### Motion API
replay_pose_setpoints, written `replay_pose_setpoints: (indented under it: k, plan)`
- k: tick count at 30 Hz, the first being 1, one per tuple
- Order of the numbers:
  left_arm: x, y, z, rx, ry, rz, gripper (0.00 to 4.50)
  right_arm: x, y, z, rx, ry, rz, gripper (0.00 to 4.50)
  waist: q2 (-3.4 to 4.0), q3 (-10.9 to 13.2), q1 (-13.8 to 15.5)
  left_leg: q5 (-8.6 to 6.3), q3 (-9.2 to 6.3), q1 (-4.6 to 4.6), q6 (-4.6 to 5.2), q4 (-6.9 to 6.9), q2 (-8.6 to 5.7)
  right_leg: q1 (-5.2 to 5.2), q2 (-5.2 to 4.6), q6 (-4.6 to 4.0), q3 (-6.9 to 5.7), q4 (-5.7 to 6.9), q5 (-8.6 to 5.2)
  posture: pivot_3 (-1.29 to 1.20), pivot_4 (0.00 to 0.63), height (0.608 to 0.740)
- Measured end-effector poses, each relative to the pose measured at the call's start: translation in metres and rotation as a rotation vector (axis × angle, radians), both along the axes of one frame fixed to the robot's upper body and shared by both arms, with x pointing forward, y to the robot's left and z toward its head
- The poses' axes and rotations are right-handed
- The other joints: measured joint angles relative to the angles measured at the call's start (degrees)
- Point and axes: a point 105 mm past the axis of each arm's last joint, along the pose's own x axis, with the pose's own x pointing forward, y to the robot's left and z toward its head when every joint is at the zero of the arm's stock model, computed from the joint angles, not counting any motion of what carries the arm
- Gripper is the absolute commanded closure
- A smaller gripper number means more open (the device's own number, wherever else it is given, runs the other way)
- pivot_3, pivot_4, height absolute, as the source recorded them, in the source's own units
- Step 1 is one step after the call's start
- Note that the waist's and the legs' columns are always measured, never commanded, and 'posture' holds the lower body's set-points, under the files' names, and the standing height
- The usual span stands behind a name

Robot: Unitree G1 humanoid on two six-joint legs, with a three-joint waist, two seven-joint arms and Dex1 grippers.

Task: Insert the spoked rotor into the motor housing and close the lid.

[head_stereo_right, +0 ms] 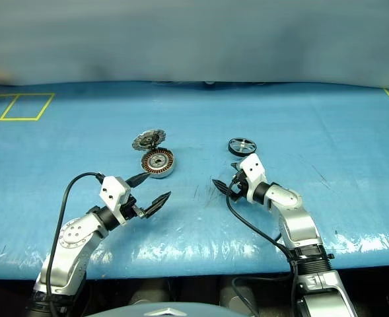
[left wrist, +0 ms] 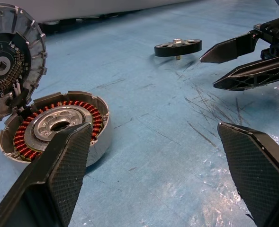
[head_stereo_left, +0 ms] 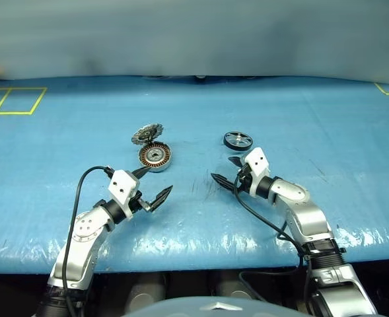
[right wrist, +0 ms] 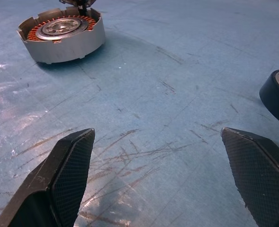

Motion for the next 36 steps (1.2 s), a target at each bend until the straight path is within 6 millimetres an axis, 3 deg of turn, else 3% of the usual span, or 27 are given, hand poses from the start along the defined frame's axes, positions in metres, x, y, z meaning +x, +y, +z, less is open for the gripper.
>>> replay_pose_setpoints:
  k: [4,7,11,14,27,36]
  plan:
    - [0.002,0.001,0.001,0.103,-0.011,-0.060,0.00,0.000,0.001,-0.001,-0.003,0.002,0.004,0.02,-0.02,0.0,0.0,0.01,-0.03,0.00,-0.02,0.00,0.01,0.00,0.04,0.00,-0.01,0.01,0.00,0.00,0.150,0.740]
    - [0.008,0.007,0.003,0.405,-0.023,-0.205,0.00,0.000,0.004,-0.001,-0.009,0.003,0.019,0.02,-0.04,0.1,0.1,0.08,-0.12,0.00,-0.07,-0.03,-0.02,0.01,0.27,-0.03,-0.09,0.06,0.01,0.00,0.150,0.740]
    - [0.031,0.027,0.027,0.879,-0.075,-0.335,0.00,0.004,0.010,0.004,-0.024,-0.013,0.045,0.02,-0.12,0.2,-0.1,0.13,-0.02,0.06,-0.01,-0.06,-0.07,0.06,0.27,0.01,-0.12,-0.01,0.03,0.00,0.150,0.740]
    - [0.044,0.029,0.043,1.070,-0.077,-0.413,0.00,0.003,0.016,0.005,-0.033,-0.019,0.069,0.02,-0.16,0.2,-0.2,0.12,0.04,0.06,0.00,-0.11,-0.07,0.04,0.26,0.02,-0.10,-0.02,0.03,0.00,0.150,0.740]
    - [0.086,0.031,0.048,1.517,0.041,-0.590,0.00,0.000,0.026,0.017,-0.044,-0.059,0.132,0.02,-0.40,0.4,-0.5,0.11,0.07,-0.41,0.03,-0.04,-0.05,-0.45,0.27,0.01,-0.12,0.07,0.02,0.00,0.150,0.740]
    - [0.101,0.013,0.037,1.529,0.037,-0.634,0.00,0.000,0.027,0.020,-0.048,-0.070,0.135,0.02,-0.44,0.4,-0.5,0.11,0.04,-0.44,0.03,0.05,-0.06,-0.45,0.24,0.01,-0.13,0.10,0.02,0.00,0.150,0.740]
